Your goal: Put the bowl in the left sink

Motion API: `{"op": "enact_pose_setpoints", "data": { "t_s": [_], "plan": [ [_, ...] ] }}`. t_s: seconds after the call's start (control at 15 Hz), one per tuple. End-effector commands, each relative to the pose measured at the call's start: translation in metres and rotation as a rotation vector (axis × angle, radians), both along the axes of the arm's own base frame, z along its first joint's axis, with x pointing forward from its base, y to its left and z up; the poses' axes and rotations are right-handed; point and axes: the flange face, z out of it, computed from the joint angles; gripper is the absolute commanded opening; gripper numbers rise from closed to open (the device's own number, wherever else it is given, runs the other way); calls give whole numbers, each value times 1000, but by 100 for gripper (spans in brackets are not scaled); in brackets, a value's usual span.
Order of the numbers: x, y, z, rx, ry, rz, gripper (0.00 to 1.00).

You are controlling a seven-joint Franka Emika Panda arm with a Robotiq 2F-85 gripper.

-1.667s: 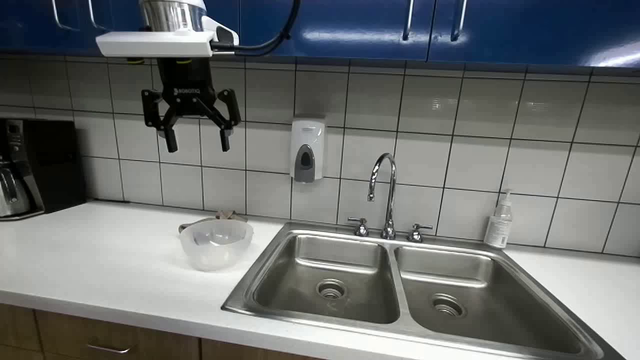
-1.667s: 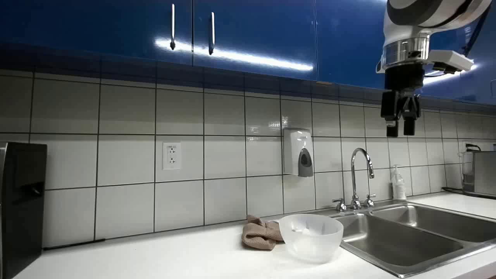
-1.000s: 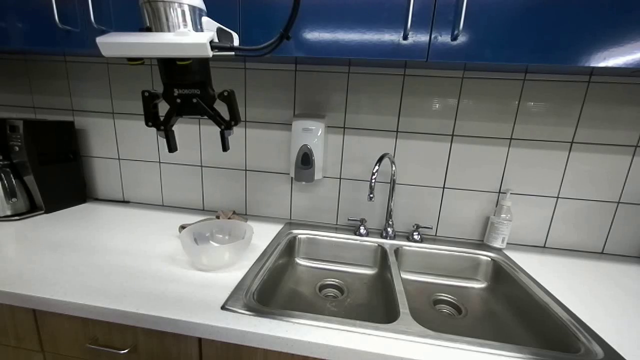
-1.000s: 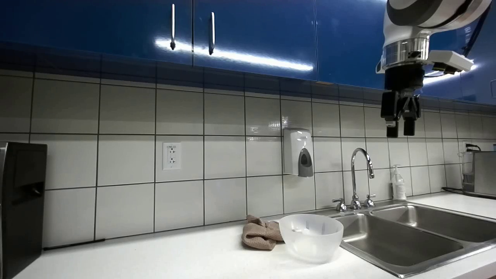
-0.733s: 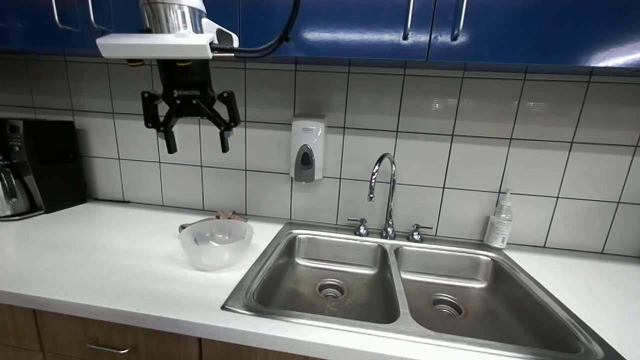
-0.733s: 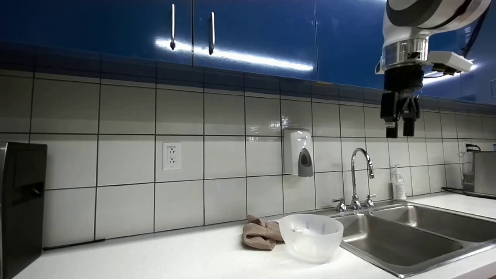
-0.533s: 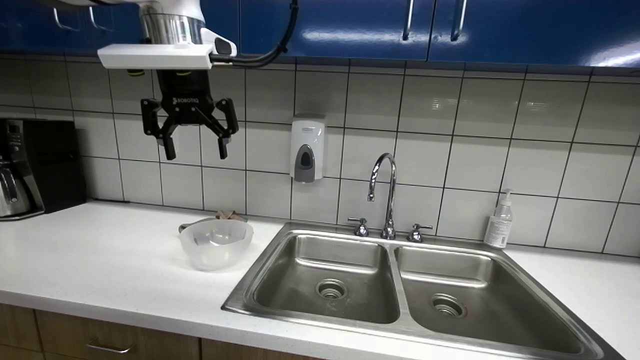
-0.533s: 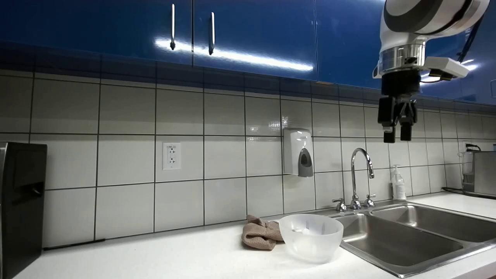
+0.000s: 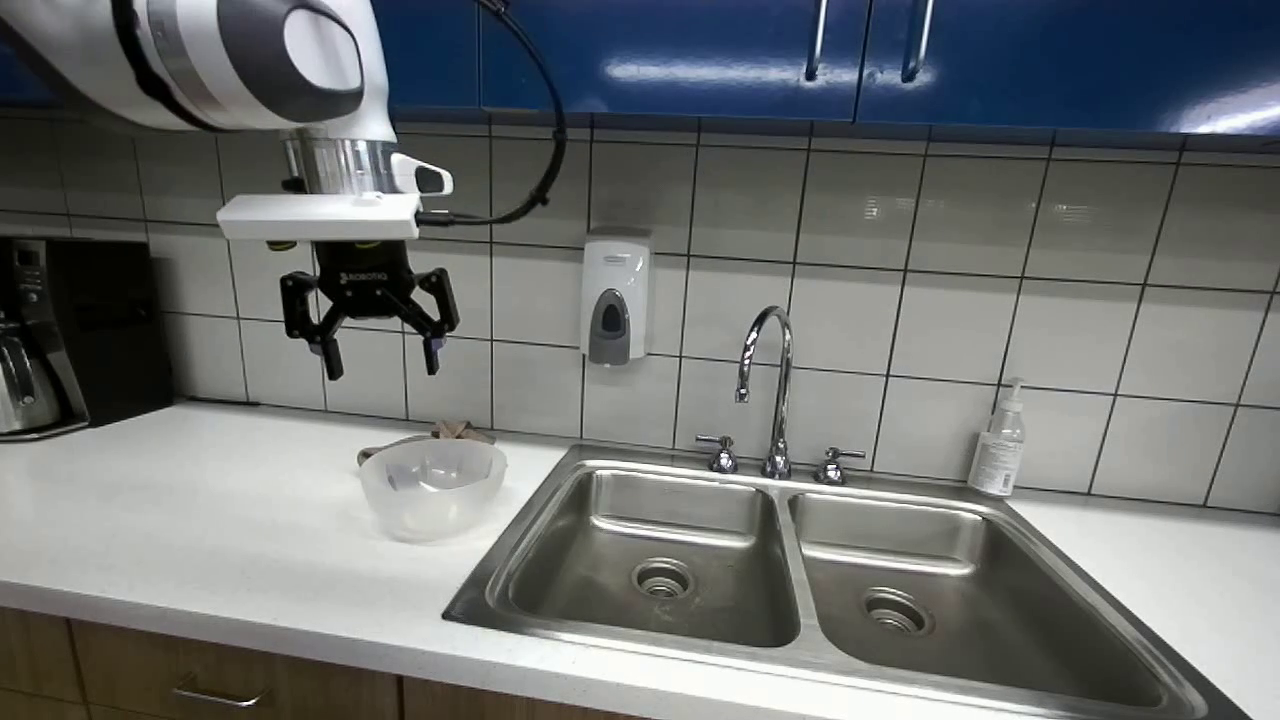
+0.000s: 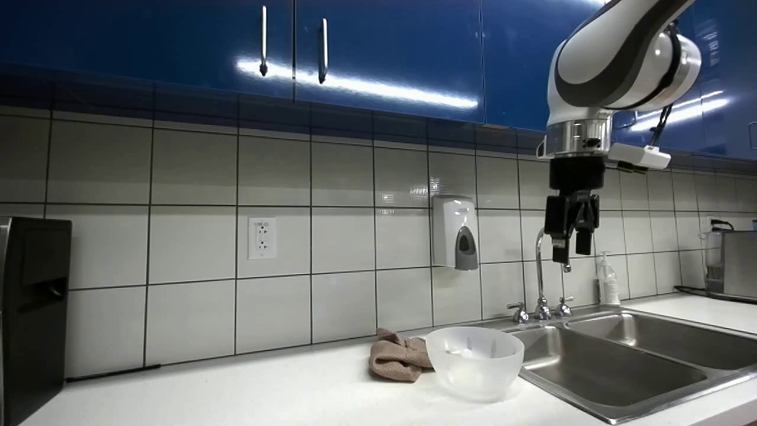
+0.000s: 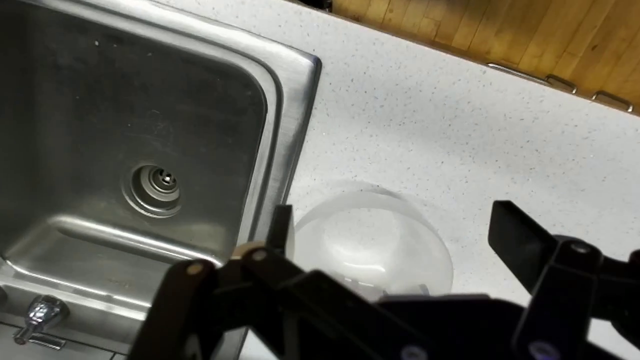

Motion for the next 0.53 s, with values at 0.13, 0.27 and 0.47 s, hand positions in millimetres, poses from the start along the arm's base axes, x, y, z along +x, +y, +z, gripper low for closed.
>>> {"op": "enact_pose_setpoints", "data": {
  "t_s": [0.13, 0.27, 0.47],
  "plan": [
    [40, 28, -38, -8, -6, 56, 100],
    [52, 37, -53, -15, -1, 81, 100],
    [69, 50, -73, -25, 12, 121, 100]
  ]
}}
